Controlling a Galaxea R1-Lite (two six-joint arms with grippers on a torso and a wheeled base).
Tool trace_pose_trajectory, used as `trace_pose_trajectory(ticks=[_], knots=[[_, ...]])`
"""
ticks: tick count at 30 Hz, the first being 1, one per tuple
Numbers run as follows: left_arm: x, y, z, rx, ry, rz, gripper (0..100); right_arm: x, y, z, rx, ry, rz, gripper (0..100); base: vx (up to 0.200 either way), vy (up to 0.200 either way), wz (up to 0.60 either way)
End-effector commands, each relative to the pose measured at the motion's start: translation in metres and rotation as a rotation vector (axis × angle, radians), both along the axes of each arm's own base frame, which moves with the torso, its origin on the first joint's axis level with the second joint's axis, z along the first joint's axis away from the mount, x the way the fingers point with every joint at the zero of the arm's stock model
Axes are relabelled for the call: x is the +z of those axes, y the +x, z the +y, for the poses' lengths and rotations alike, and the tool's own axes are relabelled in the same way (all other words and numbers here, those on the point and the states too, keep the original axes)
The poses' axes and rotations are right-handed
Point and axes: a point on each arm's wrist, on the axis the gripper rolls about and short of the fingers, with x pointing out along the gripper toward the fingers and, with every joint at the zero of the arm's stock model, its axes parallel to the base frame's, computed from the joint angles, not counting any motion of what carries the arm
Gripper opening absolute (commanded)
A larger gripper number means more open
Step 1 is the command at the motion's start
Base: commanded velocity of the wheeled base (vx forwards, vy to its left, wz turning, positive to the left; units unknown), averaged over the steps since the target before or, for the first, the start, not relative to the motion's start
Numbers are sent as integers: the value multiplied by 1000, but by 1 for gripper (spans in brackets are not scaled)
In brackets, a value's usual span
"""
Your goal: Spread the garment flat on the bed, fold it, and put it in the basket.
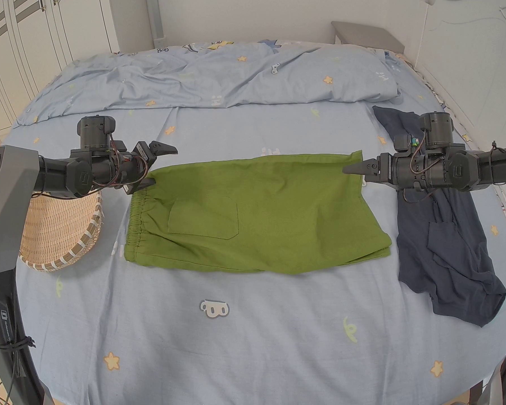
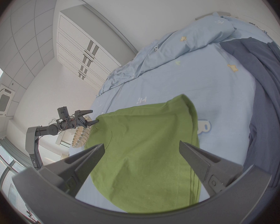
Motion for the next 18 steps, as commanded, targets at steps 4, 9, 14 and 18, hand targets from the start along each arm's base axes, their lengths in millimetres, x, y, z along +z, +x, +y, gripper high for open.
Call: trace_pose_trajectory(ticks=[4,9,14,18], knots=[[-9,4,2,7,-6,15,100,0,-2,3,9,-2,0,100,0,0,0],[2,-13,1,-10,-4,13,100,-7,-4,13,33,-6,19,100,0,0,0],[19,-30,1,-19,-6,-6,100,-20,-9,31,79,-15,54,100,0,0,0],[25,-42,0,-28,-5,-5,100,-35,-10,48,116,-20,71,100,0,0,0]])
